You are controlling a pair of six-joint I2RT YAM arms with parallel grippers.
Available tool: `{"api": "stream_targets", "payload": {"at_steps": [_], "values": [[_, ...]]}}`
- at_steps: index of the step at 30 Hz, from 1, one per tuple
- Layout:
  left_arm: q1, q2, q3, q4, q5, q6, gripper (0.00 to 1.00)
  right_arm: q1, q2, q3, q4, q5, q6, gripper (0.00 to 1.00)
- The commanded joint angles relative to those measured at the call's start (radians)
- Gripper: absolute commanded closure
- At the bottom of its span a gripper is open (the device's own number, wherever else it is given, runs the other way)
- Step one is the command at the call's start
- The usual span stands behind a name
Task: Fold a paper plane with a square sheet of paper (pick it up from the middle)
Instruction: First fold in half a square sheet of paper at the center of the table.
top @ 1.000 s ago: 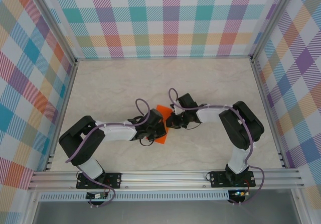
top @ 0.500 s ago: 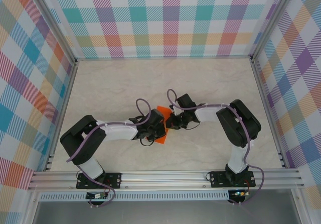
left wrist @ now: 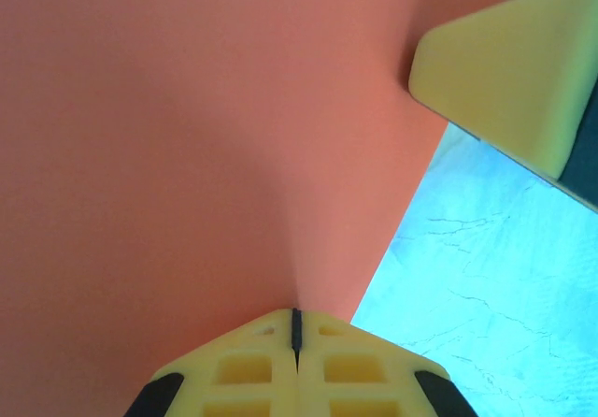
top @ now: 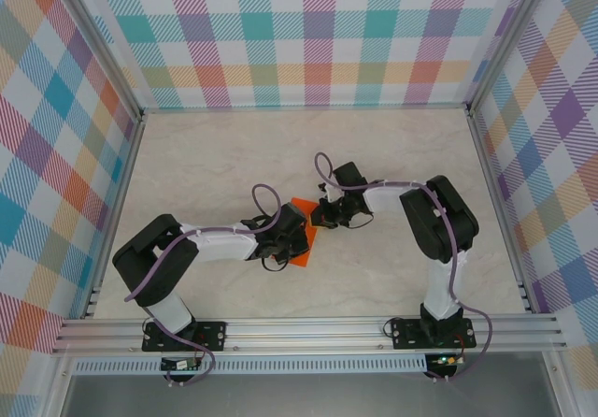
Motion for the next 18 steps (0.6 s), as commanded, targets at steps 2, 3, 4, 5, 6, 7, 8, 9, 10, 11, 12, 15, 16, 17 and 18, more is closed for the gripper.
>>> {"api": "stream_targets", "payload": {"at_steps": [2,3,4,5,6,7,8,9,10,11,12,15,16,17,18], "values": [[-0.026,0.03,-0.059,-0.173,0.019,-0.014,1.0,-0.078,0.062,0.057,0.056,0.126,-0.047,0.96],[-0.028,0.03,-0.06,-0.168,0.021,-0.014,1.0,-0.086,0.068,0.073,0.047,0.126,-0.049,0.96],[-0.027,0.03,-0.06,-0.164,0.022,-0.013,1.0,-0.092,0.075,0.087,0.04,0.124,-0.05,0.96],[-0.027,0.03,-0.06,-0.162,0.023,-0.011,1.0,-0.098,0.082,0.104,0.034,0.123,-0.052,0.96],[-0.027,0.03,-0.06,-0.161,0.022,-0.009,1.0,-0.105,0.09,0.12,0.028,0.122,-0.052,0.96],[-0.028,0.031,-0.06,-0.159,0.021,-0.008,1.0,-0.11,0.097,0.135,0.02,0.12,-0.05,0.96],[-0.027,0.03,-0.059,-0.158,0.021,-0.007,1.0,-0.114,0.1,0.15,0.013,0.12,-0.049,0.95],[-0.028,0.031,-0.059,-0.154,0.021,-0.008,1.0,-0.116,0.099,0.163,0.006,0.118,-0.049,0.95],[-0.027,0.031,-0.058,-0.15,0.021,-0.008,1.0,-0.115,0.092,0.169,0.0,0.114,-0.049,0.95],[-0.028,0.031,-0.058,-0.147,0.021,-0.007,1.0,-0.115,0.079,0.171,-0.001,0.109,-0.047,0.95],[-0.027,0.033,-0.056,-0.146,0.02,-0.006,1.0,-0.115,0.061,0.167,-0.003,0.106,-0.042,0.95],[-0.028,0.035,-0.044,-0.132,0.021,-0.001,1.0,-0.113,-0.006,0.129,0.002,0.079,-0.021,0.95],[-0.027,0.035,-0.04,-0.13,0.02,0.003,1.0,-0.109,-0.028,0.108,0.012,0.064,-0.012,0.95],[-0.027,0.034,-0.033,-0.129,0.02,0.007,1.0,-0.102,-0.048,0.082,0.019,0.049,-0.002,0.95],[-0.027,0.031,-0.025,-0.126,0.019,0.013,1.0,-0.092,-0.061,0.06,0.019,0.036,0.005,0.95]]}}
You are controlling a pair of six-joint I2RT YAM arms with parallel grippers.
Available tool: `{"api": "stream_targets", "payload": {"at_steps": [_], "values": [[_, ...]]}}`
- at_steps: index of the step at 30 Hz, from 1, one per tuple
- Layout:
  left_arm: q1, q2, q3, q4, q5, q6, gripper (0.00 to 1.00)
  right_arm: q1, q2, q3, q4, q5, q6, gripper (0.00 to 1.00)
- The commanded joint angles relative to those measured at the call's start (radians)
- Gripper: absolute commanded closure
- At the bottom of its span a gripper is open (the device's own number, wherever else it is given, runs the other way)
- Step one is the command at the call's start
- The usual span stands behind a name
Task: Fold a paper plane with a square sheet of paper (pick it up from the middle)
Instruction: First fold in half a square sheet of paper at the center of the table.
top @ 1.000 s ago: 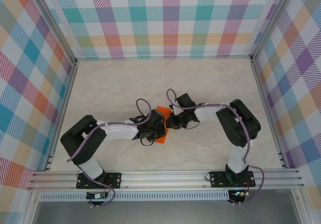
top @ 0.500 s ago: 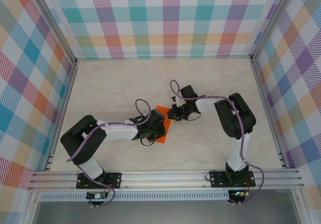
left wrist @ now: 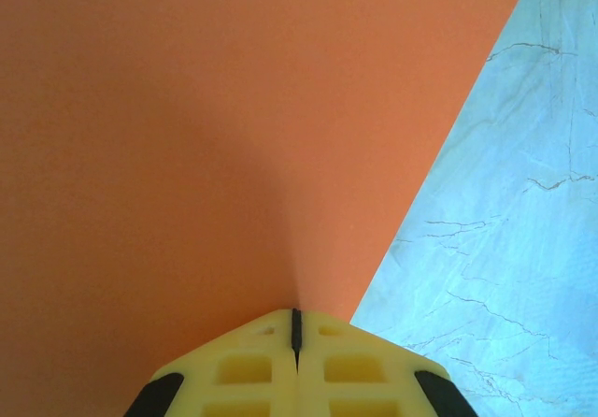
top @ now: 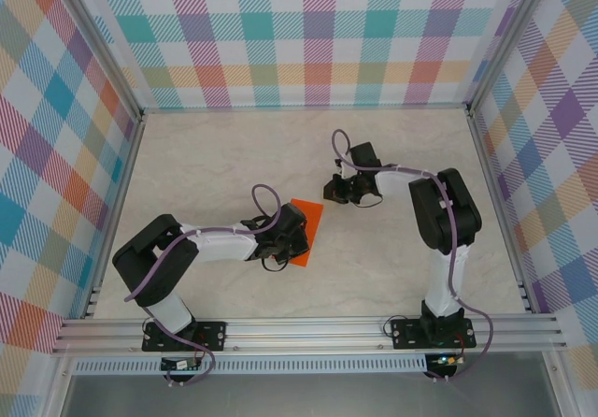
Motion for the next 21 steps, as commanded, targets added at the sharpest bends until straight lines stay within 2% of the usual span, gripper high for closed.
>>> {"api": "stream_targets", "payload": {"at_steps": [1,8,13,15,18,21], "values": [[-0.028,0.03,-0.016,-0.133,0.019,0.016,1.0,0.033,-0.081,-0.059,0.007,-0.055,0.025,0.95],[-0.027,0.015,0.039,-0.154,0.007,0.051,1.0,0.103,-0.035,-0.105,0.013,-0.097,0.058,0.95],[-0.024,-0.012,0.058,-0.122,0.013,0.095,1.0,0.108,0.006,-0.095,-0.023,-0.076,0.036,0.95],[-0.014,-0.036,0.043,-0.038,0.048,0.132,1.0,0.108,0.012,-0.091,-0.047,-0.063,0.017,0.95],[0.011,-0.064,-0.039,0.216,0.12,0.167,0.98,0.108,0.018,-0.088,-0.065,-0.051,0.0,0.95],[0.044,-0.051,-0.071,0.313,0.156,0.181,0.96,0.108,0.026,-0.084,-0.073,-0.053,-0.007,0.95]]}}
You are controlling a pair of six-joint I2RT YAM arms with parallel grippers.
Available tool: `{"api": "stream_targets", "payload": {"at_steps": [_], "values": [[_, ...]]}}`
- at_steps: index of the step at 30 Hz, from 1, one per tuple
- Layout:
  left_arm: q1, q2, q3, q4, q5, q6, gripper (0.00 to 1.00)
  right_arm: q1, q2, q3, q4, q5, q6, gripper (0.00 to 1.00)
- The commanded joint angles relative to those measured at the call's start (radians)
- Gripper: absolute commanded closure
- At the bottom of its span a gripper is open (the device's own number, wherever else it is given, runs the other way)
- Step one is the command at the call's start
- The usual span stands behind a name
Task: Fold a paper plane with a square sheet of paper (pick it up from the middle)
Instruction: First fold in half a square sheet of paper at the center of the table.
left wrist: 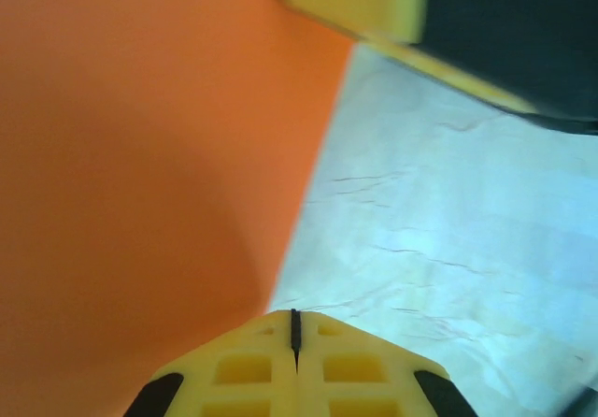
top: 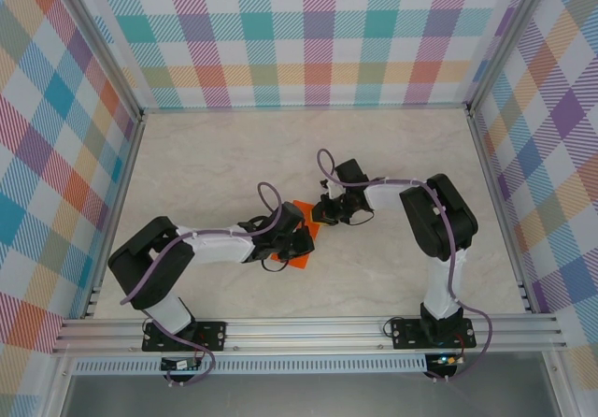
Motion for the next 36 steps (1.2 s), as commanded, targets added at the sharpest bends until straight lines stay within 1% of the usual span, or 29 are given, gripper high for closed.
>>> {"api": "stream_targets", "payload": {"at_steps": [1,7,12,16,23,26,32,36], "values": [[0.033,-0.012,-0.033,0.174,0.061,0.05,0.96,-0.005,0.036,0.007,-0.064,0.026,-0.037,0.95],[0.051,0.045,-0.011,0.156,0.06,0.094,0.98,-0.005,0.045,0.015,-0.076,0.023,-0.044,0.95],[0.055,0.091,0.002,0.151,0.096,0.118,1.0,-0.005,0.045,0.024,-0.096,0.031,-0.051,0.95],[0.056,0.092,-0.021,0.147,0.104,0.128,1.0,-0.005,0.048,0.031,-0.11,0.04,-0.052,0.95],[0.051,0.06,-0.093,0.162,0.152,0.138,1.0,-0.005,0.063,0.051,-0.141,0.067,-0.049,0.96],[0.037,0.037,-0.131,0.168,0.156,0.137,1.0,-0.005,0.068,0.059,-0.148,0.074,-0.049,0.96],[-0.031,0.027,-0.169,0.167,0.15,0.133,1.0,-0.005,0.08,0.07,-0.158,0.079,-0.046,0.96],[-0.056,-0.009,-0.194,0.126,0.117,0.132,1.0,-0.005,0.08,0.07,-0.162,0.086,-0.049,0.96]]}}
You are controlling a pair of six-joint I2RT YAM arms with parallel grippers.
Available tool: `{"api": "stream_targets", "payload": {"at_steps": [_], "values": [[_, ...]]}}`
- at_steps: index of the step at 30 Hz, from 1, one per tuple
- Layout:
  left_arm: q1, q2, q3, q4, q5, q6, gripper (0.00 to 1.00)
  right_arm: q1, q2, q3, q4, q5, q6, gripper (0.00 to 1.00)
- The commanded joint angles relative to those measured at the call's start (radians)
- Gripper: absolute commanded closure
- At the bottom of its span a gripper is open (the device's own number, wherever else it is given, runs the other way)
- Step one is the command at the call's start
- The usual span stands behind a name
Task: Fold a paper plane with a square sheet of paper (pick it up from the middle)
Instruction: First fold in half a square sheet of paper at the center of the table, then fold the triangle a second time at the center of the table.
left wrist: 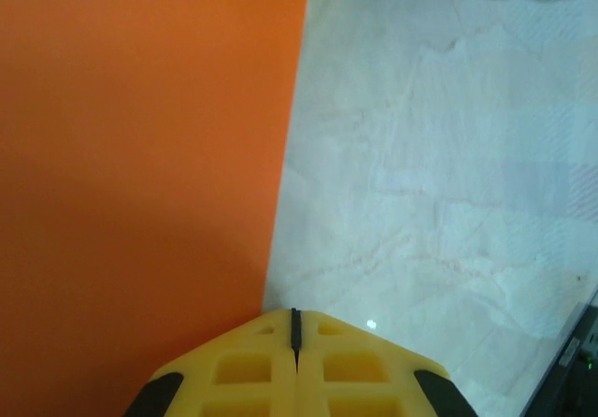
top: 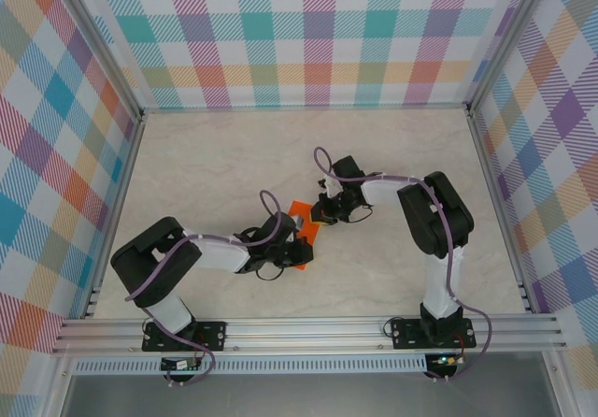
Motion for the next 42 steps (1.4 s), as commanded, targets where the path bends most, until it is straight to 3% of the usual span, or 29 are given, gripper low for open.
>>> {"api": "stream_targets", "payload": {"at_steps": [1,10,15,18,23,25,29,33,36,42], "values": [[-0.038,-0.035,-0.059,-0.102,0.015,0.013,1.0,-0.005,0.048,-0.003,-0.048,0.084,-0.027,0.96],[-0.049,-0.11,-0.116,-0.094,0.015,0.007,1.0,-0.005,0.047,0.01,-0.055,0.088,-0.03,0.96],[-0.045,-0.188,-0.046,-0.226,-0.008,0.083,0.99,-0.005,0.018,0.039,-0.087,0.083,-0.048,0.96],[-0.021,-0.252,0.034,-0.367,-0.052,0.133,0.94,-0.004,-0.03,0.064,-0.111,0.076,-0.063,0.95],[0.082,-0.351,0.141,-0.57,-0.166,0.15,0.74,0.043,-0.086,0.109,-0.155,0.09,-0.064,0.9],[0.135,-0.375,0.167,-0.672,-0.239,0.122,0.62,0.087,-0.092,0.121,-0.17,0.123,-0.05,0.87],[0.258,-0.414,0.164,-0.799,-0.346,0.035,0.47,0.166,-0.086,0.126,-0.165,0.179,0.003,0.78],[0.315,-0.461,0.142,-0.866,-0.436,-0.018,0.26,0.23,-0.055,0.156,-0.193,0.222,0.006,0.75],[0.34,-0.485,0.128,-0.883,-0.45,-0.028,0.17,0.259,-0.025,0.169,-0.219,0.232,-0.006,0.74],[0.356,-0.479,0.116,-0.9,-0.451,-0.031,0.09,0.311,0.0,0.153,-0.289,0.247,-0.085,0.72]]}}
